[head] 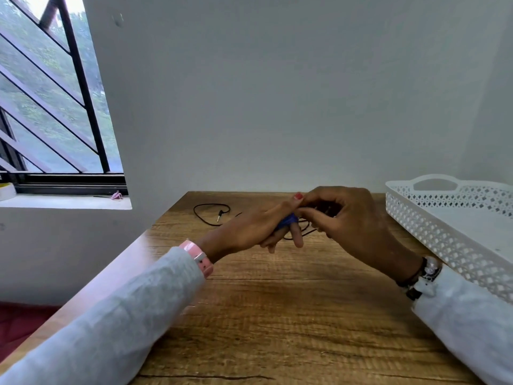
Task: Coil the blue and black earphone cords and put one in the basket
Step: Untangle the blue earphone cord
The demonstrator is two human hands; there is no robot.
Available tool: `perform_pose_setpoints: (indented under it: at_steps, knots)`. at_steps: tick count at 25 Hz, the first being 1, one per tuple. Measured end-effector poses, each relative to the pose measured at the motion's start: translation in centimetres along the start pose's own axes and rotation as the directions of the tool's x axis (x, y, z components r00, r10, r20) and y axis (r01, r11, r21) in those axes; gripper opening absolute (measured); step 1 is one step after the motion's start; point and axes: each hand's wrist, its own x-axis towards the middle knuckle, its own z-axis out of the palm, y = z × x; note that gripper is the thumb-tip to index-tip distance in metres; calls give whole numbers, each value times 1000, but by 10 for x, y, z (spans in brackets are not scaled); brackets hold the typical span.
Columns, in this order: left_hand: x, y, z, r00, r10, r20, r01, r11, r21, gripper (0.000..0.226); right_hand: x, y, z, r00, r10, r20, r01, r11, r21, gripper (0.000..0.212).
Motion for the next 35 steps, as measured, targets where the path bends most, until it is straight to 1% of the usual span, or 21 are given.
perform_pose_setpoints:
  at_steps: [2,4,6,8,9,11,14,18,20,22,24,26,28,30,32,35]
  knots:
    - [2,-1,-1,999,1,37,6,984,-176,46,3,3,-1,993,113,-42,-109,990,89,10]
    - [5,-4,-3,998,6,67,18,933,-359,43,5,5,-1,977,211,-20,-202,957,208,11]
    - [6,-6,-4,996,11,92,42,831,-555,40,4,5,3,966,257,38,-256,916,309,15]
    - [7,-7,-3,995,-4,96,71,706,-705,40,2,6,8,951,287,116,-309,869,387,19]
    - [8,-8,-2,996,-17,91,80,655,-751,39,0,6,11,938,307,158,-346,832,435,21]
    - [8,-10,-2,996,-42,77,87,589,-803,38,-1,6,15,907,351,232,-420,752,508,23]
    - [8,-11,-3,994,-98,50,96,554,-827,36,-1,7,17,873,390,294,-487,658,573,25]
    - [9,-8,0,982,-188,2,110,565,-818,36,0,11,18,886,376,272,-463,662,589,25]
    - [9,-6,1,977,-214,-8,116,556,-823,36,-1,13,18,891,356,281,-452,646,615,29]
    - [10,-5,2,971,-240,-12,121,533,-837,36,-2,14,19,899,343,272,-438,687,581,36]
    - [11,-5,4,962,-271,-21,125,510,-851,33,-2,15,21,902,372,219,-431,739,518,33]
    - [12,-6,6,953,-298,-46,121,516,-848,28,-2,16,22,904,400,149,-422,782,459,26]
    - [14,-10,6,945,-310,-100,109,590,-800,25,0,15,19,910,408,78,-404,824,399,19]
    - [15,-12,6,950,-282,-137,97,681,-726,26,2,15,13,912,408,31,-394,856,335,14]
    - [15,-12,8,956,-264,-131,97,701,-707,27,4,20,8,905,424,40,-417,862,287,15]
    - [14,-10,11,958,-266,-109,105,677,-729,30,5,27,4,902,419,102,-431,867,248,16]
